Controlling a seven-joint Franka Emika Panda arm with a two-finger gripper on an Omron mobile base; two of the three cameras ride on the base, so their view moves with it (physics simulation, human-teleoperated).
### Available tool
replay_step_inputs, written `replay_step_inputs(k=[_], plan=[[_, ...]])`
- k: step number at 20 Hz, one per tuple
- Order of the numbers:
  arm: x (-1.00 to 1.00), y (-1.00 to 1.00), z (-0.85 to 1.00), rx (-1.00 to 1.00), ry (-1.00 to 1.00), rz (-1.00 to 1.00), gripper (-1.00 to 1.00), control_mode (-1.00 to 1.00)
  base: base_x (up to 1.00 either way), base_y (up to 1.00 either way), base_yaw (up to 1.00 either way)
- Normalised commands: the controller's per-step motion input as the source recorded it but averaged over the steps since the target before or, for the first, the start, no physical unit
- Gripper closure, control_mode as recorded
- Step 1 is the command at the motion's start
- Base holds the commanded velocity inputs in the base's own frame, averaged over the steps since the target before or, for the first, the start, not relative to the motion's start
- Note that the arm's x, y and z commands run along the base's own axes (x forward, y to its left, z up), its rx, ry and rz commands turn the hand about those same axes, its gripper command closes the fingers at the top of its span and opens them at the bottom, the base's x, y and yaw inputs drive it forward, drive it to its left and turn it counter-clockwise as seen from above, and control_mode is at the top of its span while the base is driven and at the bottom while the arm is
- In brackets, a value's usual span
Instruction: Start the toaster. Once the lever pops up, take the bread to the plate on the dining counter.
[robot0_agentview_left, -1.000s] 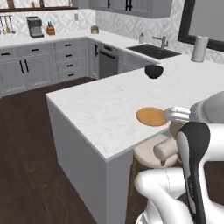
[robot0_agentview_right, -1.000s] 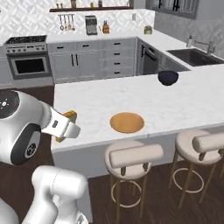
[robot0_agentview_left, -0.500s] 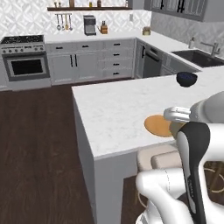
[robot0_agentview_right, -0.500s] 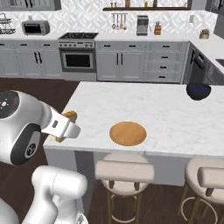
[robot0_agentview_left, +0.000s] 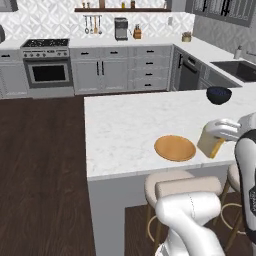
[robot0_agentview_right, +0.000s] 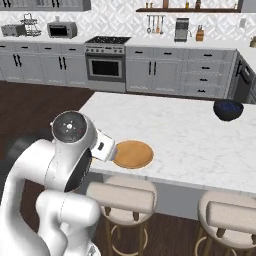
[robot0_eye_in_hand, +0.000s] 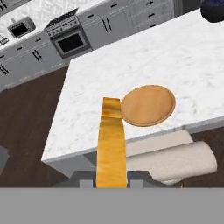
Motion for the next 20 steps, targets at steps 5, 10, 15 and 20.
replay_step_inputs(k=[5, 10, 15, 20], plan=[[0.97, -0.77, -0.46, 0.25, 0.04, 0.34, 1.00, -1.00, 0.00, 0.00, 0.00], [1.00, -0.15, -0.55, 0.09, 0.01, 0.22, 1.00, -1.00, 0.00, 0.00, 0.00], [1.00, 0.00, -0.61, 0.00, 0.00, 0.03, 1.00, -1.00, 0.00, 0.00, 0.00], [0.88, 0.01, -0.65, 0.00, 0.00, 0.00, 1.00, -1.00, 0.00, 0.00, 0.00]])
